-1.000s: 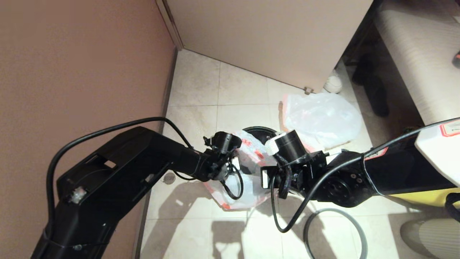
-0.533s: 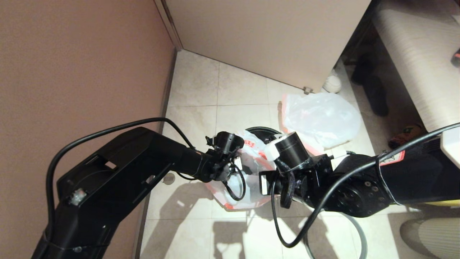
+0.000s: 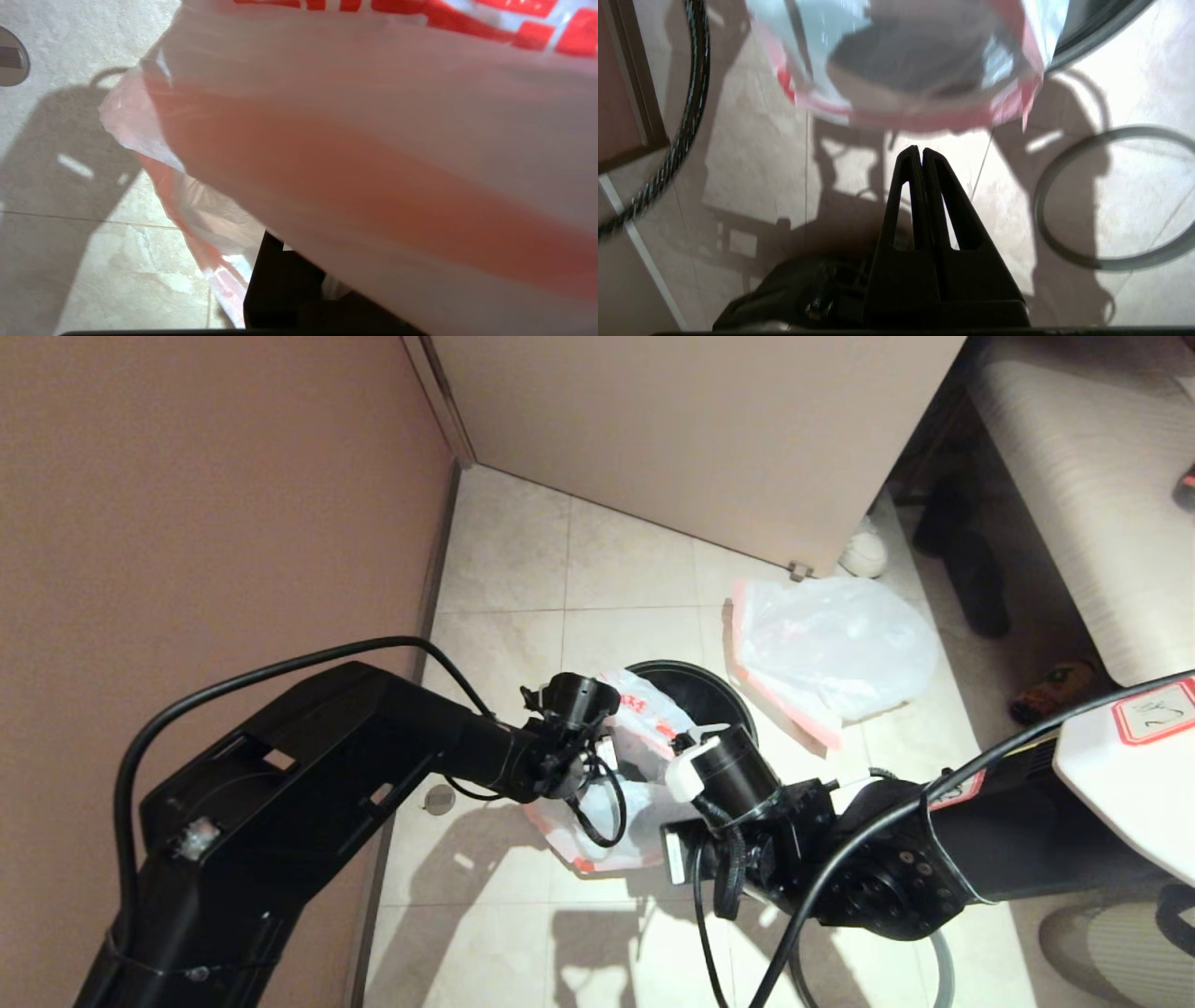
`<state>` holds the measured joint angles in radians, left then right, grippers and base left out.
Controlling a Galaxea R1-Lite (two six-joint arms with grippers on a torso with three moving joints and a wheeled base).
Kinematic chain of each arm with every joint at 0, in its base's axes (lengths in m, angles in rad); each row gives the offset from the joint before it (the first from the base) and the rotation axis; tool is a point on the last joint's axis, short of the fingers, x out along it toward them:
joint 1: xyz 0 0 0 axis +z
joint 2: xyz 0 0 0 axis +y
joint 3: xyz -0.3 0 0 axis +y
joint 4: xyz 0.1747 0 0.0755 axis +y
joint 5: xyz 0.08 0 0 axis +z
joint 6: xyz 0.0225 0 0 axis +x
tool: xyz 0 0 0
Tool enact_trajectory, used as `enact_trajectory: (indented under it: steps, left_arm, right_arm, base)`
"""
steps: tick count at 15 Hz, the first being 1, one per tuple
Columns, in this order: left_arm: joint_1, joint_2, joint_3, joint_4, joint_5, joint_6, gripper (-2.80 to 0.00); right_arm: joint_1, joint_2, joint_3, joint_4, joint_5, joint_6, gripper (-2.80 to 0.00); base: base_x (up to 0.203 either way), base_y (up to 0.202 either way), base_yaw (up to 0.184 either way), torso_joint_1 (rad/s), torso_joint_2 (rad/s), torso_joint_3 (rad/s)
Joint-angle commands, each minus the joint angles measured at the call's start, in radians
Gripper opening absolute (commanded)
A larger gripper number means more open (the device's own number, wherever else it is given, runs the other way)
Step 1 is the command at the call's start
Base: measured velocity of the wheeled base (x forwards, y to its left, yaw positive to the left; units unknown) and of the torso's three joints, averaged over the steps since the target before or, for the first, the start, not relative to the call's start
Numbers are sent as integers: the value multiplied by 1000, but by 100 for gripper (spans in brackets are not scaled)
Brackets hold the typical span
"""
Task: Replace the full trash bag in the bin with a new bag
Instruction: Put the new garbage bag on the trash can
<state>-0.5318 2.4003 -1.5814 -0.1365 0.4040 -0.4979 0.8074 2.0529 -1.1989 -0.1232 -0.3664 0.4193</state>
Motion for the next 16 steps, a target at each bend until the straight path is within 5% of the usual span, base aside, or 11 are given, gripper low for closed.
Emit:
enact_trajectory:
  steps: [1, 7, 11, 16]
  left_arm:
    - [12, -1, 0, -2, 0, -5, -280]
    - [26, -14, 2, -5, -27, -25, -280]
    - [38, -26, 6, -6, -56, -36, -280]
    - [42, -46, 17, -6, -91, -64, -280]
  right_arm:
    - [-30, 25, -14, -24, 11, -17, -280]
    - [-166, 100, -26, -153, 166, -152, -280]
    - [-169, 110, -34, -149, 163, -217, -280]
    - [-190, 157, -90, -124, 118, -465, -280]
  base:
    - [0, 0, 0, 0, 0, 0]
    - [0, 0, 0, 0, 0, 0]
    - [0, 0, 0, 0, 0, 0]
    - [0, 0, 0, 0, 0, 0]
